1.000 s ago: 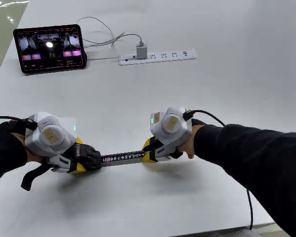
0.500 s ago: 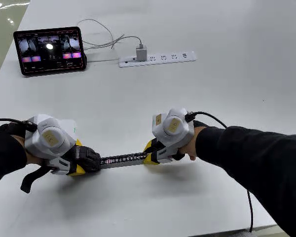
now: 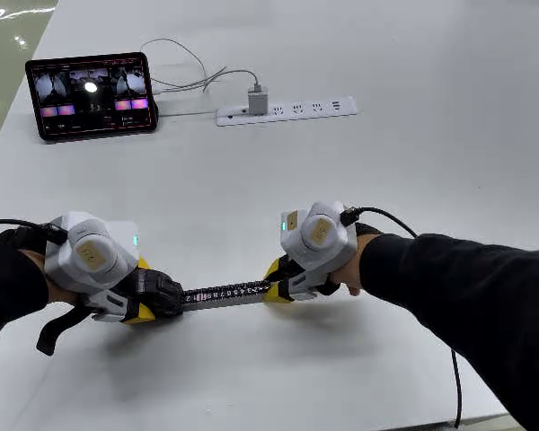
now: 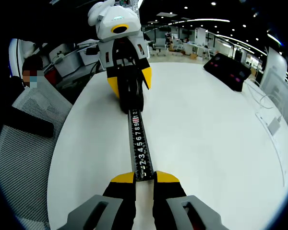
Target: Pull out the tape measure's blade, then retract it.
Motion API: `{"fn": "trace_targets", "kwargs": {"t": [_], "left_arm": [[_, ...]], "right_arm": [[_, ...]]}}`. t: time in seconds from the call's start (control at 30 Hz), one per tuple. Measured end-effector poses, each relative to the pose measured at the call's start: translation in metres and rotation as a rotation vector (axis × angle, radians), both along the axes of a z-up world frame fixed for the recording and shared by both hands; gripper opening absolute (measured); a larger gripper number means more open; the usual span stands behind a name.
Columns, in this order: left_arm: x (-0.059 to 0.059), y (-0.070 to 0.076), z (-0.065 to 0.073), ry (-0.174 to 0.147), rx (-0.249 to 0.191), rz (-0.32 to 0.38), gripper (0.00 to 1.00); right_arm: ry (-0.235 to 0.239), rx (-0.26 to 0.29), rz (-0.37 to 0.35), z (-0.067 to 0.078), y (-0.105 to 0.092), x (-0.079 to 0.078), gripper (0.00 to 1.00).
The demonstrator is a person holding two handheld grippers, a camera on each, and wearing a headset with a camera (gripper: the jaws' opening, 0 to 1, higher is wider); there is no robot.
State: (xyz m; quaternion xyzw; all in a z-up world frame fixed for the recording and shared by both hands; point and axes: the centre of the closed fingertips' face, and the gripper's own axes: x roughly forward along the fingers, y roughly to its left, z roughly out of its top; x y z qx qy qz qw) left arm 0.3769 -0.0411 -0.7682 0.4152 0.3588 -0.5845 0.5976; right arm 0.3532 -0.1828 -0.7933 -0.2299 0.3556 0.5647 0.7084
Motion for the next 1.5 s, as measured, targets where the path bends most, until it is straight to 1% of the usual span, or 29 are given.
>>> {"fn": "trace_targets", "kwargs": {"t": [0.47,1.5], "left_arm": [[-0.001,0.0,0.001,-0.002,0.001,0.0,0.32],[0.002,0.001,-0.001,-0.002,0.003,-0.002,0.32]], "right_arm": [[0.001,-0.003,-0.005,-0.001,-0.006,0.0,0.08],[0.001,-0.011,-0.02,-0.001,-0.02,-0.001,0.08]]}}
